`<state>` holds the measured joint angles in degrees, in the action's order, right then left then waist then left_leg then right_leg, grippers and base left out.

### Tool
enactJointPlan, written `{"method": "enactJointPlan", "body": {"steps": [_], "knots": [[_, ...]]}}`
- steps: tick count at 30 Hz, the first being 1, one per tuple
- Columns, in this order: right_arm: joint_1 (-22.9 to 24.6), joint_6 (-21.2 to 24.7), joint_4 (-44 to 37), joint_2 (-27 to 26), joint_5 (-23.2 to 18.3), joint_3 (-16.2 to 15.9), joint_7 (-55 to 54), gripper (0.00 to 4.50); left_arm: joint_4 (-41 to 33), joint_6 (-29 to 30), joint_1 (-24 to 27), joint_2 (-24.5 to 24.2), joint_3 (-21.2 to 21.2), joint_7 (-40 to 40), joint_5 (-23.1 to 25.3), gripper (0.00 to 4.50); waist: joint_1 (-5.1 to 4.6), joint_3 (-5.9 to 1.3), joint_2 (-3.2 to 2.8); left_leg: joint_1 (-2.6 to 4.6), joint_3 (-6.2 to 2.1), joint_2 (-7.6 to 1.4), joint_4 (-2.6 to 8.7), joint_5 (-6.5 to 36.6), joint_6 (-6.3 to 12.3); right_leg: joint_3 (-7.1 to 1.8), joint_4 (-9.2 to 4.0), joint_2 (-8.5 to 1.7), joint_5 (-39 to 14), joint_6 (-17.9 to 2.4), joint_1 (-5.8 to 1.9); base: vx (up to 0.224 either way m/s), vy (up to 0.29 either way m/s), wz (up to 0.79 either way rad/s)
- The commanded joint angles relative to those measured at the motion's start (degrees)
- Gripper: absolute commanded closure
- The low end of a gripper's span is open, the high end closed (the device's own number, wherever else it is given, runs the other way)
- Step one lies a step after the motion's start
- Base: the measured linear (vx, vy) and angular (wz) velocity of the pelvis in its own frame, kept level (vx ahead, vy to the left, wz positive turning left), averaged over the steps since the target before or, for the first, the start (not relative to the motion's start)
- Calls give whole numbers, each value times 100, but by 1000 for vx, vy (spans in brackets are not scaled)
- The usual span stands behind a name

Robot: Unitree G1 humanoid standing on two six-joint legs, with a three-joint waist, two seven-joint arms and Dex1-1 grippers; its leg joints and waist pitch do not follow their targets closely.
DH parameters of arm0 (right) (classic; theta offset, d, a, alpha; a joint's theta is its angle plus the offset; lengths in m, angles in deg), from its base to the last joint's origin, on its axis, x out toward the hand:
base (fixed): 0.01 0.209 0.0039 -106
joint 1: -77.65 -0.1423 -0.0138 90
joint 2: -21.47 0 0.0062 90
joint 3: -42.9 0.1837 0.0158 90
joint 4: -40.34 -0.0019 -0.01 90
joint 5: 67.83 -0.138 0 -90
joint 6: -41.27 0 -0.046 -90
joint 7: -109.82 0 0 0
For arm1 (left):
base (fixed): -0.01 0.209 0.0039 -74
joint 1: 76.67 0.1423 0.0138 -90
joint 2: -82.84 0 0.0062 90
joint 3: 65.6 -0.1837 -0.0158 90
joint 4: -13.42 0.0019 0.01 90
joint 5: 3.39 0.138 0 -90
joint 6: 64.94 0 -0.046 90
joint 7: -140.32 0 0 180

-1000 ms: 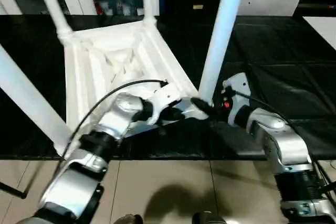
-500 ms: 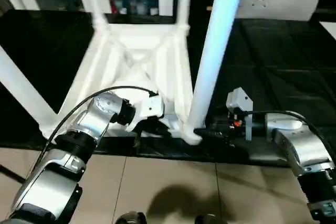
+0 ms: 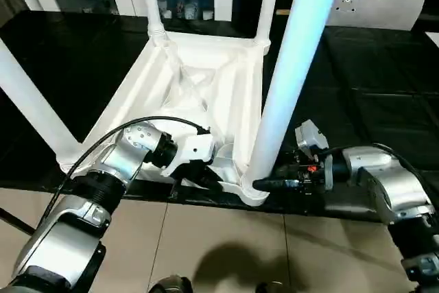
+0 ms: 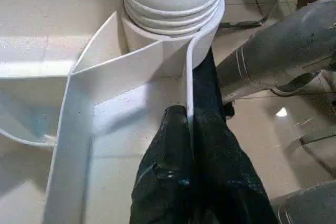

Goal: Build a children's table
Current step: Rotate leg to tighten

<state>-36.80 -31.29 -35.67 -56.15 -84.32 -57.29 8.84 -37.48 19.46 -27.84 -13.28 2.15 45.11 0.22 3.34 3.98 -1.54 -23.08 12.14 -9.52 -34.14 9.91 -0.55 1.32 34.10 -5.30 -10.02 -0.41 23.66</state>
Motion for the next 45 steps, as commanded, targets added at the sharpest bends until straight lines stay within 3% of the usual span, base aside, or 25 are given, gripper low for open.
{"method": "enactJointPlan", "body": {"steps": [1, 5, 10, 12, 13, 15, 17, 19, 21, 24, 26, 29, 30, 31, 35, 38, 42, 45], "knots": [[-54, 87, -43, 47, -142, -118, 201, 242, -63, -125, -58, 22, -155, 211, 14, 450, -39, -404, 66, 218, -140, -380, 392, 1017, 492, -139, -324, -283, -798, -1572, -236, 0, 0, 0], [26, 184, -153, 49, -188, -126, 228, 249, -53, -13, -60, 49, -118, 145, 2, 450, -35, -391, 58, 219, -142, -382, 406, 1109, 454, -139, -341, -283, -930, -1550, -233, 0, 0, 0], [338, 495, -513, -165, -190, -5, -455, 252, -88, 761, -132, 344, 82, -570, 6, 450, -13, -372, 52, 231, -140, -390, 423, 1162, 394, -154, -357, -286, -1032, -1517, -217, 0, 0, 0], [370, 592, -563, -323, -127, 71, -862, 252, -96, 854, -151, 401, 109, -707, 14, 450, -41, -350, 62, 227, -150, -381, 453, 1379, 299, -153, -397, -288, -1387, -1454, -204, 0, 0, 0], [386, 723, -617, -597, -4, 177, -1521, 252, -109, 1158, -215, 620, 226, -1116, -8, 450, -93, -322, 49, 224, -187, -370, 484, 1680, 115, -154, -438, -304, -1930, -1311, -196, 0, 0, 0], [381, 855, -631, -905, 162, 282, -2218, 252, -117, 1384, -281, 839, 327, -1488, -27, 450, -175, -305, 74, 245, -210, -341, 493, 2011, -80, -147, -494, -299, -2475, -1126, -148, 0, 0, 0], [376, 900, -624, -1025, 243, 318, -2497, 252, -125, 1475, -303, 915, 357, -1611, -31, 450, -273, -307, 97, 191, -260, -316, 506, 2103, -154, -134, -523, -312, -2810, -932, -179, 0, 0, 0], [344, 1094, -612, -1508, 549, 430, -3532, 254, -83, 1858, -435, 1275, 480, -2260, 5, 450, -365, -313, 58, 183, -264, -309, 511, 2132, -175, -133, -536, -289, -2720, -895, -151, 0, 0, 0], [290, 1274, -615, -1859, 664, 553, -4188, 254, -10, 2035, -526, 1515, 562, -2752, 66, 450, -456, -322, 73, 184, -252, -286, 494, 2157, -137, -138, -558, -275, -2653, -885, -123, 0, 0, 0], [68, 1451, -493, -2636, 785, 867, -5511, 255, 190, 2212, -667, 1973, 730, -3686, 163, 450, -502, -345, 49, 191, -241, -270, 470, 2073, -88, -137, -575, -251, -2514, -900, -105, 0, 0, 0], [-2, 1353, -406, -2842, 807, 936, -5800, 255, 231, 2238, -691, 2092, 782, -3975, 192, 450, -494, -357, 25, 193, -239, -281, 477, 2008, -53, -140, -566, -244, -2255, -932, -119, 0, 0, 0], [-72, 1132, -346, -3279, 721, 1101, -6209, 220, 262, 2256, -712, 2268, 833, -4416, 273, 450, -505, -393, 26, 165, -216, -281, 465, 1722, 67, -142, -508, -234, -1491, -1101, -166, 0, 0, 0], [-74, 1120, -349, -3311, 725, 1119, -6251, 220, 262, 2257, -711, 2275, 837, -4439, 279, 450, -501, -401, 18, 158, -211, -284, 460, 1633, 105, -148, -492, -240, -1335, -1137, -176, 0, 0, 0], [-61, 1115, -380, -3342, 741, 1183, -6320, 200, 254, 2214, -691, 2234, 832, -4436, 308, 450, -486, -428, 19, 162, -199, -286, 432, 1295, 257, -141, -446, -231, -789, -1269, -206, 54, -3, 3], [124, 1009, -499, -3051, 769, 1201, -6037, 151, 224, 2024, -618, 2006, 786, -4166, 298, 450, -448, -461, 33, 141, -173, -276, 378, 752, 599, -134, -375, -254, -165, -1459, -280, 27, -4, 1], [286, 879, -567, -2658, 772, 1179, -5655, 141, 93, 1970, -488, 1746, 688, -3809, 331, 450, -415, -458, 18, 156, -171, -293, 374, 758, 651, -125, -385, -267, -265, -1494, -290, 0, 0, 0], [359, 611, -664, -1886, 598, 1205, -4617, 105, -85, 1685, -208, 1266, 586, -3049, 264, 450, -403, -446, -12, 176, -172, -322, 382, 1003, 562, -119, -397, -261, -533, -1527, -300, 0, 0, 0], [313, 556, -656, -1450, 515, 1121, -3934, 77, -86, 1528, -110, 1038, 529, -2624, 214, 450, -400, -454, 5, 189, -169, -333, 377, 1044, 547, -116, -387, -256, -520, -1563, -304, 0, 0, 0]]}}
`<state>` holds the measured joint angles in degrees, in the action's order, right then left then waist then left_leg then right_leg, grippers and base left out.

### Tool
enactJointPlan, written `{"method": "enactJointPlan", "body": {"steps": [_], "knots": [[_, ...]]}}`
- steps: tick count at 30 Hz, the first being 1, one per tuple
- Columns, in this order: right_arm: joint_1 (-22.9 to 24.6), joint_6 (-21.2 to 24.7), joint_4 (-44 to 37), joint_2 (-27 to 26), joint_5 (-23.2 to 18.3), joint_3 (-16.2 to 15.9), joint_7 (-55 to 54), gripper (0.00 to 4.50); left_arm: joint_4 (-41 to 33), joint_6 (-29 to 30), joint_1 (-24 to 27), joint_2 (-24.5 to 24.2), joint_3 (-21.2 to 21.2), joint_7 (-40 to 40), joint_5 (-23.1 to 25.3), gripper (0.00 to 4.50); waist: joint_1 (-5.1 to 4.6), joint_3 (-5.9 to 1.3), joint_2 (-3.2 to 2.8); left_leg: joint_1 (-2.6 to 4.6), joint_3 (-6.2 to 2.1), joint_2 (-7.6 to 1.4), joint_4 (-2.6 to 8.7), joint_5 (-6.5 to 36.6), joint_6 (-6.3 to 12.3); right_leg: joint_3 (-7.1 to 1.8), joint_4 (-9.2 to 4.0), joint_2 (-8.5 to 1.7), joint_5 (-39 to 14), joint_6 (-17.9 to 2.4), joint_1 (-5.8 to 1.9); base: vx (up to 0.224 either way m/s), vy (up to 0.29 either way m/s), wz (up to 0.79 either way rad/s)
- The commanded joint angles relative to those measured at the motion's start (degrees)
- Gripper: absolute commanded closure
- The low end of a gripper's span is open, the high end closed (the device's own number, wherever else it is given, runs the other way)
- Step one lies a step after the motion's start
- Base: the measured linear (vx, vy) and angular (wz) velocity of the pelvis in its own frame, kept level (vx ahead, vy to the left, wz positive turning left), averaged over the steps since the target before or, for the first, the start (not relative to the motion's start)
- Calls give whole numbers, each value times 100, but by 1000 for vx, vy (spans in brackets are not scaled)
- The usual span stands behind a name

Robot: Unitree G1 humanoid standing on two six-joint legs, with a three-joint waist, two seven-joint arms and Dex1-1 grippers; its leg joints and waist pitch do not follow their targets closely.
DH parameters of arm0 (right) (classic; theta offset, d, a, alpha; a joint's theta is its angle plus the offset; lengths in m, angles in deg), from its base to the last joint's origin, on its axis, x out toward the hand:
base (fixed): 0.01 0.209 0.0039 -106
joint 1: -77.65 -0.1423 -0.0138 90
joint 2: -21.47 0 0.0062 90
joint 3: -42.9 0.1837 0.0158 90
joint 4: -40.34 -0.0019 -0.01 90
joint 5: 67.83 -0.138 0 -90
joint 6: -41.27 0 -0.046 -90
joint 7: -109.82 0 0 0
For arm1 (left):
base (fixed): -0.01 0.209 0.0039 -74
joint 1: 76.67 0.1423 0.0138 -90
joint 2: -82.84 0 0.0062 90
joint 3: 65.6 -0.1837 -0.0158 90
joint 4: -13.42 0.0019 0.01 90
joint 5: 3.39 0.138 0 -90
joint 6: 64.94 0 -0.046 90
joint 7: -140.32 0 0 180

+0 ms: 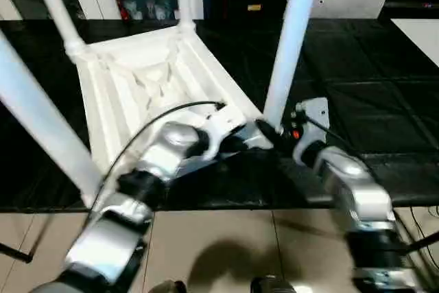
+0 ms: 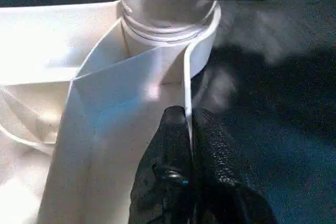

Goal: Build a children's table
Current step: Rotate leg to tighten

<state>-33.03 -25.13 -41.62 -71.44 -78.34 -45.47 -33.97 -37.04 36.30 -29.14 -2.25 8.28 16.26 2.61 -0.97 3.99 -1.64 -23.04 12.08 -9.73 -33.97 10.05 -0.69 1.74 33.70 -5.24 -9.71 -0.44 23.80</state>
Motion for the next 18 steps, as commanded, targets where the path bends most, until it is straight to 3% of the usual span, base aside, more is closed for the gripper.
{"method": "enactJointPlan", "body": {"steps": [1, 6, 7, 9, 12, 15, 16, 18], "knots": [[-96, -135, -8, 264, -54, -142, 631, 77, -109, -280, 47, -153, -116, 473, -56, 450, 33, -449, 27, 186, -156, -316, 363, 1059, 548, -154, -350, -262, -594, -1578, -311, 0, 0, 0], [-192, -520, 160, 926, -83, -589, 1909, 77, -174, -942, 179, -513, -331, 1606, -266, 450, 91, -458, 15, 202, -160, -329, 355, 1120, 494, -142, -332, -282, -662, -1607, -313, 0, 0, 0], [-214, -590, 200, 1016, -115, -659, 2147, 77, -203, -1061, 202, -580, -383, 1834, -308, 450, 149, -474, 32, 216, -145, -346, 340, 1011, 536, -141, -295, -285, -487, -1668, -315, 0, 0, 0], [-262, -664, 287, 1132, -197, -757, 2561, 77, -240, -1158, 221, -712, -503, 2177, -317, 450, 194, -478, 11, 226, -130, -355, 330, 949, 552, -132, -280, -281, -408, -1695, -301, 0, 0, 0], [-353, -699, 443, 1280, -322, -893, 3150, 110, -263, -1329, 228, -882, -641, 2649, -303, 450, 297, -478, 11, 232, -120, -371, 322, 907, 557, -126, -251, -284, -411, -1716, -291, 0, 0, 0], [-415, -705, 530, 1393, -366, -1028, 3538, 135, -273, -1420, 214, -945, -688, 2856, -305, 450, 356, -459, 33, 240, -125, -379, 341, 1057, 460, -122, -253, -292, -679, -1673, -275, 0, 0, 0], [-463, -691, 568, 1491, -404, -1156, 3845, 148, -285, -1487, 202, -980, -722, 3022, -338, 450, 362, -442, 77, 240, -121, -378, 350, 1137, 411, -127, -275, -299, -851, -1637, -270, 0, 0, 0], [-490, -649, 579, 1522, -463, -1198, 4007, 157, -279, -1509, 193, -991, -730, 3083, -358, 450, 386, -427, 79, 243, -123, -381, 355, 1244, 339, -141, -300, -316, -1105, -1559, -261, 0, 0, 0]]}}
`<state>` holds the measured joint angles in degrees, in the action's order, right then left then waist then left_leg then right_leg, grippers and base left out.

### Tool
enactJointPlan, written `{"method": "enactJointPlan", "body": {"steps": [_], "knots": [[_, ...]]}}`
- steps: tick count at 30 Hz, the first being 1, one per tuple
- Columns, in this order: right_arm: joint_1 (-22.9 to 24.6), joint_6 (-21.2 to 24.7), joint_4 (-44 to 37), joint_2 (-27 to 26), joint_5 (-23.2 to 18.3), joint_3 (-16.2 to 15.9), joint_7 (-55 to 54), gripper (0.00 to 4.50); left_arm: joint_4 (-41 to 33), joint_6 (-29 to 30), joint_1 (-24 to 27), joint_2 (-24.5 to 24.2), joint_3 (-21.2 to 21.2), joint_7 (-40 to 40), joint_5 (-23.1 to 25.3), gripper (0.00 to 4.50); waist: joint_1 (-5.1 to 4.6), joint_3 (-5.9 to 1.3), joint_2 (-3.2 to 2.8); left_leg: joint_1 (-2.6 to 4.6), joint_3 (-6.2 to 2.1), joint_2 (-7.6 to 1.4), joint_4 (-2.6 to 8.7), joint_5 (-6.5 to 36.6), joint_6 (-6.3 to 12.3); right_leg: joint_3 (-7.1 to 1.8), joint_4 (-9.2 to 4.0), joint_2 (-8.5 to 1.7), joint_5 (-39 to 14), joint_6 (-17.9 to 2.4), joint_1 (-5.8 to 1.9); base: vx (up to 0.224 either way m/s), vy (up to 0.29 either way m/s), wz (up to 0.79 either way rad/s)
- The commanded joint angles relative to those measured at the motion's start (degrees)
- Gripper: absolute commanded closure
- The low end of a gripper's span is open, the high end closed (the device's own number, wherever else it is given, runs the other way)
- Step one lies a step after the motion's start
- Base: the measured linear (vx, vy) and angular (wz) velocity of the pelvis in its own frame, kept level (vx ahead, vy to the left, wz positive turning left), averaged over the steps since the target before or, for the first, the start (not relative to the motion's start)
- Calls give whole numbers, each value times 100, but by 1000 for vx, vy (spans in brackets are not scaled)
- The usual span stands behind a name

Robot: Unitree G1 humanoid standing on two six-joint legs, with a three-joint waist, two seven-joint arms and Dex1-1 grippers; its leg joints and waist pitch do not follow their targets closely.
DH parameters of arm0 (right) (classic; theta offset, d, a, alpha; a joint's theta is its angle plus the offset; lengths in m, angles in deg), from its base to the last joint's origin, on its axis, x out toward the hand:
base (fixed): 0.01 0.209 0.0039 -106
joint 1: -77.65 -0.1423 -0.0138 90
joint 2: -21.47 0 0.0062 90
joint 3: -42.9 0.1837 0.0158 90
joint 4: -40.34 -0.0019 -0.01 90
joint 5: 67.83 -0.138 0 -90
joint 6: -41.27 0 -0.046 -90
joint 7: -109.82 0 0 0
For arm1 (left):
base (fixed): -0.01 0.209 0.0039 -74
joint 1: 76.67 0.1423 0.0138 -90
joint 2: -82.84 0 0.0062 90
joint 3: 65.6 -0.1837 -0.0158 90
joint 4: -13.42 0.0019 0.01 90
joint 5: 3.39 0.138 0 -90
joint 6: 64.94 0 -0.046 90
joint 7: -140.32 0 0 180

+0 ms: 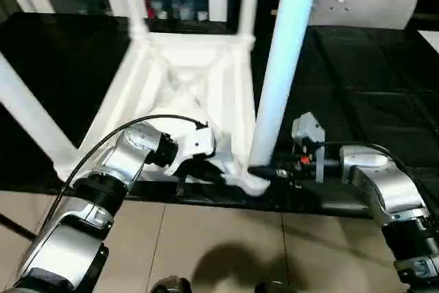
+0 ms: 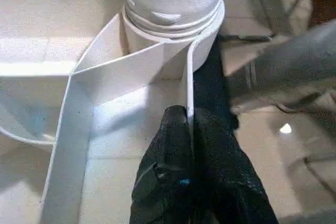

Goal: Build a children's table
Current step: Rotate leg to tighten

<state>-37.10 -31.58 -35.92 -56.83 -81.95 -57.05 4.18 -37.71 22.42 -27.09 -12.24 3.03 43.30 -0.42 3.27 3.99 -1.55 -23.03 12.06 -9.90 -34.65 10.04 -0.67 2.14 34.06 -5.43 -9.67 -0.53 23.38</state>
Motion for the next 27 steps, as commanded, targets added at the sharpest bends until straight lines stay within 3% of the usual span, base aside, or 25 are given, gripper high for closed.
{"method": "enactJointPlan", "body": {"steps": [1, 10, 17, 21, 24, 27], "knots": [[-94, 47, 9, 62, -149, -50, 268, 172, -201, -132, -14, 1, -207, 391, -57, 450, -33, -432, 66, 238, -124, -361, 421, 1238, 332, -183, -330, -299, -1125, -1537, -223, 0, 0, 0], [-137, 124, 60, 129, -256, -178, 668, 242, -87, -215, -52, -7, -188, 433, -49, 450, -21, -440, 88, 212, -128, -349, 409, 990, 428, -172, -310, -297, -965, -1519, -227, 0, 0, 0], [-125, 242, -32, 116, -335, -205, 732, 251, -36, -180, -62, 23, -160, 415, -89, 450, -20, -428, 84, 218, -134, -354, 420, 1049, 403, -168, -326, -293, -1109, -1487, -219, 0, 0, 0], [-26, 537, -258, -108, -368, -112, 209, 251, -146, 252, -57, 185, -3, 171, -247, 450, -23, -415, 77, 211, -136, -348, 426, 1049, 389, -169, -333, -292, -1136, -1487, -218, 0, 0, 0], [69, 702, -393, -517, -133, 3, -809, 251, -232, 744, -155, 457, 149, -449, -245, 450, -62, -385, 84, 214, -136, -350, 459, 1220, 258, -184, -358, -284, -1428, -1406, -193, 0, 0, 0], [47, 824, -363, -950, 37, 158, -1702, 252, -256, 1181, -245, 754, 266, -1127, -180, 450, -159, -362, 93, 210, -181, -321, 488, 1564, 21, -174, -423, -301, -2085, -1210, -168, 0, 0, 0]]}}
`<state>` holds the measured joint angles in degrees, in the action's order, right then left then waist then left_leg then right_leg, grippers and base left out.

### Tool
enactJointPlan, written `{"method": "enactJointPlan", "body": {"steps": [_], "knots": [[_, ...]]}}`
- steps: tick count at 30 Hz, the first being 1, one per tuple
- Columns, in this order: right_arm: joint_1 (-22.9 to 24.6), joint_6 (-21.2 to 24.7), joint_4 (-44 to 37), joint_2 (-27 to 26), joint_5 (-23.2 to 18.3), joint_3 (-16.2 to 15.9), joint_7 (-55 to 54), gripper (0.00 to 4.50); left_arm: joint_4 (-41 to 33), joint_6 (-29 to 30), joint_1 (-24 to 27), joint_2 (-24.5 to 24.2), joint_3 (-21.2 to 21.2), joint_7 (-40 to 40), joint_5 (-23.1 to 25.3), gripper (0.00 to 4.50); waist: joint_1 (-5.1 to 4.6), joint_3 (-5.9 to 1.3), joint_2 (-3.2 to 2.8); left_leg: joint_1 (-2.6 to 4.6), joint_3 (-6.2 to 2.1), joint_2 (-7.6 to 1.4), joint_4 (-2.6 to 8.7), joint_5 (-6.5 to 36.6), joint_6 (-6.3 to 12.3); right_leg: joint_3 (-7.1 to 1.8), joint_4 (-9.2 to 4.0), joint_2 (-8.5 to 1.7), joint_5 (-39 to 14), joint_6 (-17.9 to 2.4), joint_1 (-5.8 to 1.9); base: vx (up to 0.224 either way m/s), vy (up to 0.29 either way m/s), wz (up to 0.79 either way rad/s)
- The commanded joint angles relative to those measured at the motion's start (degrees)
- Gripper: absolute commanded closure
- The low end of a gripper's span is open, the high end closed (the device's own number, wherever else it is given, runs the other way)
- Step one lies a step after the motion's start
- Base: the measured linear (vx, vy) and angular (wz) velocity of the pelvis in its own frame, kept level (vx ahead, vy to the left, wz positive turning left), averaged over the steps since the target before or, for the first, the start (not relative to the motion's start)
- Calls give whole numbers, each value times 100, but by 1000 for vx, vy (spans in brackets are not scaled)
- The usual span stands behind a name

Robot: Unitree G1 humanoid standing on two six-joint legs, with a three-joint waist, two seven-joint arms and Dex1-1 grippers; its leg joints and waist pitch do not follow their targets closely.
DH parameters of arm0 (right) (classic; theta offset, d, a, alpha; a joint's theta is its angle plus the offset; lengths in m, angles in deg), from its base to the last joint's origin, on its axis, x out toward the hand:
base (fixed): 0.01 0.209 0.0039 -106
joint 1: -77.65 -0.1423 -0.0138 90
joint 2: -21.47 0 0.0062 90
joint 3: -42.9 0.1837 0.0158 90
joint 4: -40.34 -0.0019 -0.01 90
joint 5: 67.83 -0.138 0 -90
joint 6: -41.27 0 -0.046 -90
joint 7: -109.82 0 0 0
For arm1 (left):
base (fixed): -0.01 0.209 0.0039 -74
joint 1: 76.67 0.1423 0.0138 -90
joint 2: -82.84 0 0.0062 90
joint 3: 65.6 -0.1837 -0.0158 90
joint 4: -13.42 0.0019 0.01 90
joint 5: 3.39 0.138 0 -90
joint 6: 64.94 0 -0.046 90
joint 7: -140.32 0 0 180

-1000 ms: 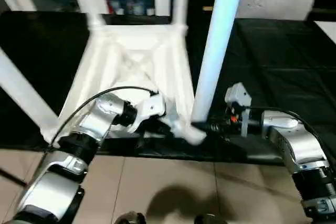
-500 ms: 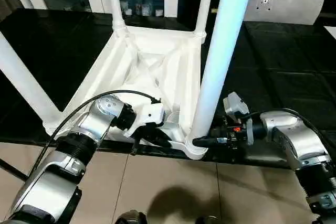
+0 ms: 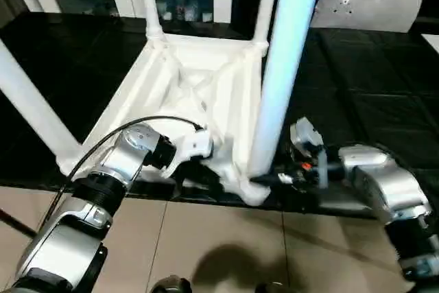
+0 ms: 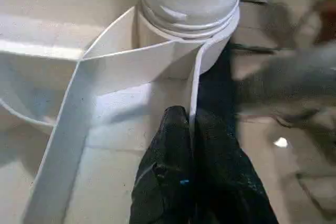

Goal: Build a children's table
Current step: Rotate leg to tighten

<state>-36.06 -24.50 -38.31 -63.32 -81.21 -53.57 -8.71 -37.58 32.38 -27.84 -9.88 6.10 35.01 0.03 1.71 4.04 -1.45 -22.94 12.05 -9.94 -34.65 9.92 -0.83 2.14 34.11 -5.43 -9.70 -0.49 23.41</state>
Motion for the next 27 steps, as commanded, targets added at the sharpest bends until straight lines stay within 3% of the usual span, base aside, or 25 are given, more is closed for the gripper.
{"method": "enactJointPlan", "body": {"steps": [1, 2, 4, 5, 7, 9, 11, 12, 15, 17, 23, 27], "knots": [[-118, 252, -42, -554, 105, -102, -989, 252, -233, 386, -222, 714, 54, -736, -204, 450, -56, -370, 62, 195, -205, -304, 489, 1669, -17, -170, -449, -309, -2230, -1142, -185, 0, 0, 0], [-188, 420, 35, -876, 260, 19, -1683, 253, -134, 564, -299, 938, 159, -1261, -163, 450, -128, -360, 51, 151, -212, -305, 517, 1654, -75, -161, -429, -279, -2106, -1135, -195, 0, 0, 0], [-261, 621, 97, -1210, 373, 185, -2386, 254, -31, 664, -370, 1121, 240, -1722, -89, 450, -251, -374, 71, 163, -214, -266, 494, 1781, -127, -153, -449, -267, -2143, -1130, -163, 0, 0, 0], [-291, 718, 114, -1366, 414, 267, -2706, 254, 8, 695, -396, 1190, 270, -1907, -47, 450, -305, -398, 84, 133, -227, -243, 477, 1724, -78, -146, -468, -283, -2131, -1090, -206, 0, 0, 0], [-376, 849, 140, -1861, 692, 399, -3711, 254, 162, 785, -519, 1451, 432, -2669, 37, 450, -345, -392, 52, 108, -205, -238, 464, 1516, 44, -160, -473, -270, -1880, -1106, -191, 0, 0, 0], [-406, 878, 160, -2000, 750, 438, -3968, 254, 188, 829, -555, 1526, 483, -2867, 53, 450, -375, -426, 80, 136, -189, -220, 435, 1395, 131, -153, -477, -254, -1669, -1145, -191, 0, 0, 0], [-425, 807, 154, -2150, 749, 463, -4119, 254, 160, 880, -583, 1614, 513, -3136, 152, 450, -366, -430, 58, 128, -175, -226, 419, 1149, 308, -156, -465, -244, -1315, -1219, -205, 0, 0, 0], [-388, 683, 98, -2164, 694, 465, -4038, 219, 113, 901, -571, 1645, 520, -3173, 176, 450, -359, -434, 57, 125, -175, -230, 416, 1081, 350, -155, -453, -246, -1195, -1245, -220, 0, 0, 0], [-292, 589, -18, -2106, 591, 494, -3779, 182, 10, 918, -515, 1621, 484, -3055, 170, 450, -321, -444, 51, 114, -170, -245, 407, 780, 566, -143, -387, -240, -606, -1400, -262, 0, 0, 0], [-226, 513, -77, -1991, 589, 477, -3641, 162, -32, 863, -471, 1550, 434, -2963, 189, 450, -309, -429, 49, 118, -169, -249, 412, 843, 603, -141, -400, -245, -670, -1435, -262, 0, 0, 0], [-69, 163, -118, -1407, 590, 559, -3155, 110, -93, 539, -315, 1130, 210, -2351, 248, 450, -280, -393, 50, 140, -183, -273, 450, 1221, 446, -145, -457, -252, -1254, -1311, -240, 0, 0, 0], [32, -399, -105, -825, 546, 534, -2285, 85, -156, 26, -164, 774, 27, -1593, 219, 450, -256, -403, 48, 144, -172, -280, 441, 1227, 448, -157, -433, -254, -1083, -1346, -247, 0, 0, 0]]}}
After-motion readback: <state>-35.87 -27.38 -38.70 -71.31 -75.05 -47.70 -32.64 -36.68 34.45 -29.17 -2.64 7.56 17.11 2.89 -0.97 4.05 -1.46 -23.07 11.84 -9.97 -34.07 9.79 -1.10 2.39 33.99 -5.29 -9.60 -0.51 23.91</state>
